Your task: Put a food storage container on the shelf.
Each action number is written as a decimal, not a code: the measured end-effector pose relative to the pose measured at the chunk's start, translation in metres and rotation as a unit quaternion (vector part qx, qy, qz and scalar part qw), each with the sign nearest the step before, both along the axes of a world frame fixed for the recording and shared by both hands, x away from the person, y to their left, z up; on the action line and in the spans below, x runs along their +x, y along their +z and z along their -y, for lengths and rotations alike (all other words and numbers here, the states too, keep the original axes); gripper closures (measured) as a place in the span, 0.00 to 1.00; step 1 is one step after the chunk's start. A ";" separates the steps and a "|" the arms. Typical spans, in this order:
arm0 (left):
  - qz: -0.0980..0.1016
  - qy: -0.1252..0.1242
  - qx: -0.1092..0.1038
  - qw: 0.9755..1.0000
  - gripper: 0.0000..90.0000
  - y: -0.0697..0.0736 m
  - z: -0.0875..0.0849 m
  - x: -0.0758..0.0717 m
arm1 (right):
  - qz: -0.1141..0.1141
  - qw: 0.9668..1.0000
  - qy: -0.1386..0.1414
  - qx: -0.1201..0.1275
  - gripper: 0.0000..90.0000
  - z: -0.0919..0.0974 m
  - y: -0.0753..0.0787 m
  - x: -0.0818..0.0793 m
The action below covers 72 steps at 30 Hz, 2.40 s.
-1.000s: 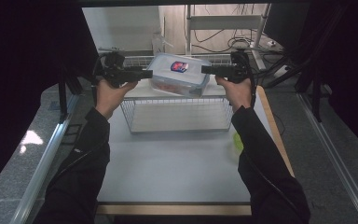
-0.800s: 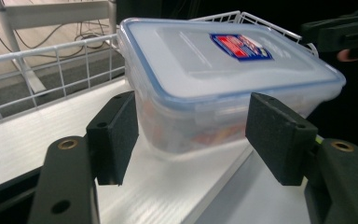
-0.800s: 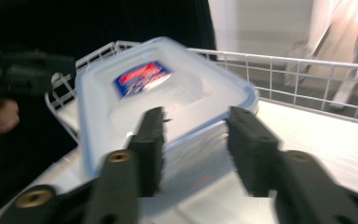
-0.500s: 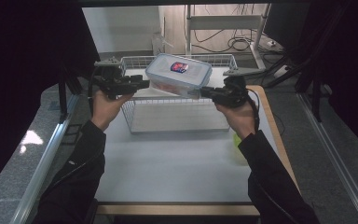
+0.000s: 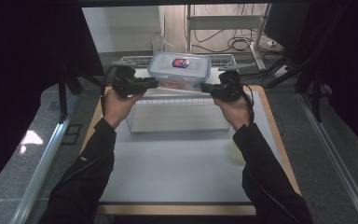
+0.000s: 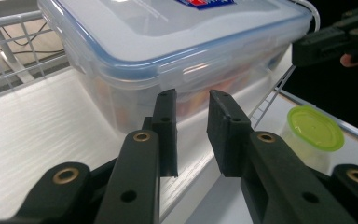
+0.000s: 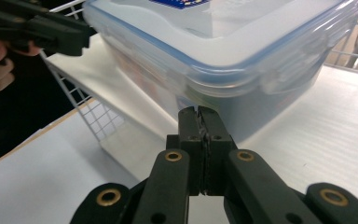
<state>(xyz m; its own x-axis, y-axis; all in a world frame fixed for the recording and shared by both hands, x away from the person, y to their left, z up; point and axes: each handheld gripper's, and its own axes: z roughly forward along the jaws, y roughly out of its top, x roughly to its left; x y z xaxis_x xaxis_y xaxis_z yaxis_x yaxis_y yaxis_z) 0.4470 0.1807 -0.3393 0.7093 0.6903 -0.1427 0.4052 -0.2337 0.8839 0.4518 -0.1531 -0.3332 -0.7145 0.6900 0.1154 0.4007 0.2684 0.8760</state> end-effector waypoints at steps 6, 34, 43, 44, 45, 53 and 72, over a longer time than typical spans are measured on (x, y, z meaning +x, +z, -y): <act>0.000 0.009 0.004 1.000 0.81 -0.003 0.001 0.001 | 0.003 1.000 -0.020 -0.005 0.99 -0.002 0.000 0.010; -0.006 0.041 -0.004 0.999 0.79 -0.006 -0.009 0.004 | 0.004 0.995 -0.103 -0.008 0.99 0.007 -0.001 0.036; 0.008 0.034 0.001 0.999 0.72 -0.006 -0.015 -0.010 | 0.011 0.995 -0.094 -0.009 0.91 0.011 -0.001 0.028; 0.009 0.031 0.000 0.999 0.66 -0.007 -0.016 -0.015 | 0.016 0.996 -0.091 -0.007 0.84 0.015 -0.003 0.021; 0.011 0.026 -0.002 1.000 0.66 -0.007 -0.017 -0.019 | 0.016 0.996 -0.091 -0.007 0.84 0.015 -0.003 0.021; 0.025 0.002 -0.005 1.000 0.38 -0.023 -0.024 -0.057 | 0.022 0.998 -0.053 0.005 0.59 0.032 -0.020 -0.014; 0.030 0.001 0.014 0.999 0.12 -0.093 -0.021 -0.130 | 0.012 1.000 0.018 -0.012 0.17 0.037 -0.076 -0.077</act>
<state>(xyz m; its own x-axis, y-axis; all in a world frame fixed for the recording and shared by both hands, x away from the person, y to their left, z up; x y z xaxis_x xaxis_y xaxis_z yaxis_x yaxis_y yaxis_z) 0.3168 0.2012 -0.4322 0.7148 0.6946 -0.0813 0.3522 -0.2572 0.8999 0.3749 -0.1906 -0.4087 -0.7410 0.6664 0.0829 0.3704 0.3026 0.8782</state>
